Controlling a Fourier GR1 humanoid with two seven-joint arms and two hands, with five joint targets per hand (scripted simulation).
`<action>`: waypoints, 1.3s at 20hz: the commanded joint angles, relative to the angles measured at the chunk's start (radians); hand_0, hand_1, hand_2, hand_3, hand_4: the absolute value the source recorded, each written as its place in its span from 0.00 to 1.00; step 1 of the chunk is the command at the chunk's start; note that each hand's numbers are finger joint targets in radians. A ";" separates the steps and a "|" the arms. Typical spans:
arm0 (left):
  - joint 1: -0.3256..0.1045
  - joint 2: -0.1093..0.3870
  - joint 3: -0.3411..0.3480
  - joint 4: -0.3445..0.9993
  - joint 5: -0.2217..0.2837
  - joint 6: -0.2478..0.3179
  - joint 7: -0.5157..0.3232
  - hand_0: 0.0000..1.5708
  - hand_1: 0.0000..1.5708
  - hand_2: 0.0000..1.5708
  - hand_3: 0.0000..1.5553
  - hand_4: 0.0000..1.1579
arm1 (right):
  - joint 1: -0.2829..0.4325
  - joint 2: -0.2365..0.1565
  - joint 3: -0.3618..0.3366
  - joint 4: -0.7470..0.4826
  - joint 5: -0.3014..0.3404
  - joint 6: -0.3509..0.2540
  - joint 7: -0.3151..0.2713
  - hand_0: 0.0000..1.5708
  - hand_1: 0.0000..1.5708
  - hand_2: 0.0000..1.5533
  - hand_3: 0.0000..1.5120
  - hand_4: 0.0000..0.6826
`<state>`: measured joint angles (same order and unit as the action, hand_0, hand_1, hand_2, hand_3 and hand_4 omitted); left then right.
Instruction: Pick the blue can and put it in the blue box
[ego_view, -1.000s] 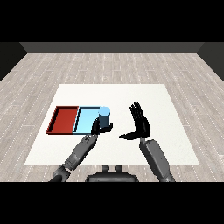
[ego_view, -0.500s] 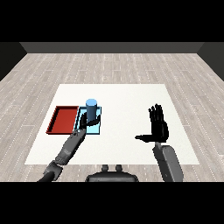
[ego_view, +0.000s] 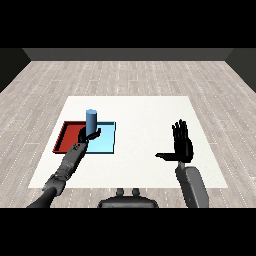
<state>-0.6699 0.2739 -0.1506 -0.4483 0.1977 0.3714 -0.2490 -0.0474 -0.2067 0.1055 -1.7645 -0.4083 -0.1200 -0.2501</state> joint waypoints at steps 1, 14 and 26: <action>-0.085 -0.002 -0.001 0.166 -0.052 0.035 0.058 1.00 1.00 1.00 0.93 0.89 | -0.011 0.038 0.030 0.027 0.037 -0.031 0.007 0.00 0.00 0.00 0.00 0.00; -0.101 -0.118 -0.038 0.428 -0.137 0.035 0.161 0.96 0.96 0.89 0.35 0.74 | -0.038 0.034 -0.071 0.175 -0.030 0.050 -0.051 0.00 0.00 0.00 0.00 0.00; -0.143 -0.056 -0.026 0.414 -0.160 0.070 0.201 0.00 0.00 0.00 0.00 0.00 | -0.111 0.043 -0.108 0.253 -0.062 0.102 -0.057 0.00 0.00 0.00 0.00 0.00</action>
<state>-0.8387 0.1904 -0.1918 -0.0505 0.0346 0.3827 -0.0587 -0.1189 -0.1599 0.0314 -1.5670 -0.4402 -0.0496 -0.3048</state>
